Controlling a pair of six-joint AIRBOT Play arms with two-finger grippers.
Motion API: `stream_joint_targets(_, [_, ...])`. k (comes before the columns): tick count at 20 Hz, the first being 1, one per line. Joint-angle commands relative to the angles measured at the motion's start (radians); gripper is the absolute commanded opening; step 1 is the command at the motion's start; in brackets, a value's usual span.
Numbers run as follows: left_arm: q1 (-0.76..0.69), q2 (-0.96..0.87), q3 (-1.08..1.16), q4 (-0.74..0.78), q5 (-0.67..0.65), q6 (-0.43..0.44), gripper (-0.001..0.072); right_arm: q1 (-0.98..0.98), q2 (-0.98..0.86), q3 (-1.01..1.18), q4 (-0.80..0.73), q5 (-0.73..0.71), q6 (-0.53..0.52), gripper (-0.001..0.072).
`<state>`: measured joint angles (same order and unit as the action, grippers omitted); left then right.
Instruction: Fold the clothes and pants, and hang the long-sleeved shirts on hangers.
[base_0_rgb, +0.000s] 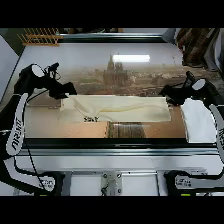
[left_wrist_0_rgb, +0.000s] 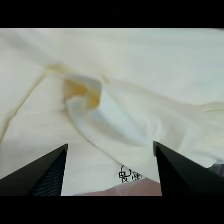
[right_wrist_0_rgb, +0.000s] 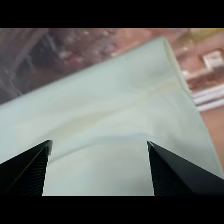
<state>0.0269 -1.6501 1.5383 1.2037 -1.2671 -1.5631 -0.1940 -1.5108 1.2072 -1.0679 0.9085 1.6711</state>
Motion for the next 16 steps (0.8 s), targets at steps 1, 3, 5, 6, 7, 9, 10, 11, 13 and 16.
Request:
stream_joint_targets(1, [0.004,0.024,0.079,0.0,0.011,-0.023,0.0562,-0.042,0.014,0.004,0.158,-0.051,-0.168,0.0658])
stream_joint_targets(3, [-0.008,0.062,0.077,0.0,0.001,-0.023,0.0511,-0.111,0.015,0.003,0.145,0.056,-0.263,0.0658])
stream_joint_targets(5, [-0.037,0.087,0.078,0.001,-0.028,-0.023,0.0116,-0.195,0.008,-0.008,0.129,0.149,-0.342,0.0658])
stream_joint_targets(6, [-0.06,0.097,0.077,0.001,-0.033,-0.022,0.0008,-0.238,0.006,-0.02,0.119,0.175,-0.364,0.0658])
stream_joint_targets(7, [-0.084,0.105,0.077,0.001,-0.032,-0.023,0.0008,-0.283,0.003,-0.038,0.119,0.188,-0.382,0.0658])
stream_joint_targets(9, [-0.14,0.11,0.078,0.001,-0.031,-0.023,0.0007,-0.355,-0.005,-0.09,0.119,0.189,-0.394,0.0658])
stream_joint_targets(10, [-0.173,0.109,0.077,0.001,-0.029,-0.023,0.0008,-0.374,-0.016,-0.114,0.121,0.193,-0.423,0.0658])
stream_joint_targets(11, [-0.202,0.107,0.078,0.001,-0.017,-0.023,0.0008,-0.38,-0.034,-0.127,0.12,0.201,-0.445,0.0658])
stream_joint_targets(13, [-0.255,0.102,0.078,0.002,0.026,-0.023,0.0007,-0.367,-0.077,-0.133,0.145,0.219,-0.476,0.0658])
stream_joint_targets(16, [-0.313,0.1,0.078,0.002,0.085,-0.023,0.0007,-0.316,-0.134,-0.133,0.221,0.215,-0.498,0.0657])
